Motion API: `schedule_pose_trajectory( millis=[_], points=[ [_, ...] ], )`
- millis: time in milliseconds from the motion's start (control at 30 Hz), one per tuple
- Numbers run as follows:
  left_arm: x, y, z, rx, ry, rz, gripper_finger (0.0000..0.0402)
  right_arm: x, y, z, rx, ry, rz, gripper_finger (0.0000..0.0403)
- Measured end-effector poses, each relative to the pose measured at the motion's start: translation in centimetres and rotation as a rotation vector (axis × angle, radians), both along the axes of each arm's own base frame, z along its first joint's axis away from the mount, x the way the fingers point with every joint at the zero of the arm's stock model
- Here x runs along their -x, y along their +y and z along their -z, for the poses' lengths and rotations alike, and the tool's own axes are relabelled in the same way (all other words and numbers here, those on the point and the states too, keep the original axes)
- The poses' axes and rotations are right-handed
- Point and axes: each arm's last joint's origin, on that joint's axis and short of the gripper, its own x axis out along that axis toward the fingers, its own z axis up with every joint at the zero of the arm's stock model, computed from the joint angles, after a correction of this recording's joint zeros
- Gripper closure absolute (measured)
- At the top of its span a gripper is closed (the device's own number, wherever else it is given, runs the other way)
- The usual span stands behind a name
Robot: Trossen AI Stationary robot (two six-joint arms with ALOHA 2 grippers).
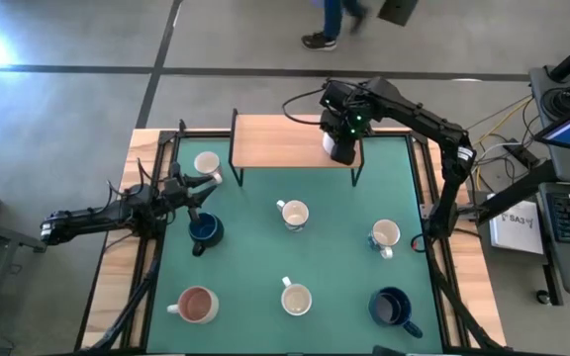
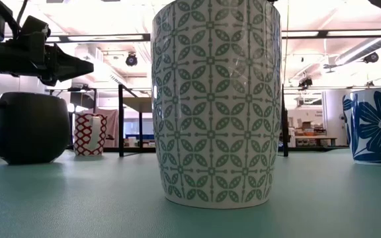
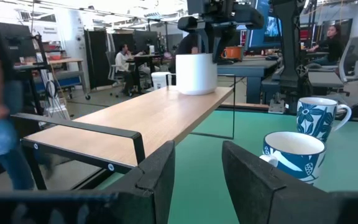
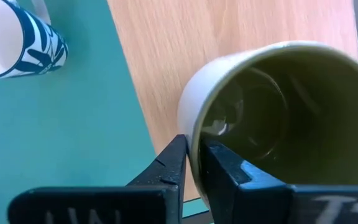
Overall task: Place coffee mugs
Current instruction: Put the white mug on the shelf
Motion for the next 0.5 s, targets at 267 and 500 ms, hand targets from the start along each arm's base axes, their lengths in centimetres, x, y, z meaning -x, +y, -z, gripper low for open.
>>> schedule_pose_trajectory(
  millis=[267, 500],
  points=[
    [0.0, 0.0, 0.0, 0.000, 0.000, 0.000, 0.0285, -0.3, -0.9, 0.0, 0.077, -0.024, -0.044, 0.0388],
    [0.0, 0.0, 0.0, 0.000, 0.000, 0.000, 0.0285, 0.1, -2.7, 0.5, 0.079, -0.021, -0.020, 0.0387]
  ],
)
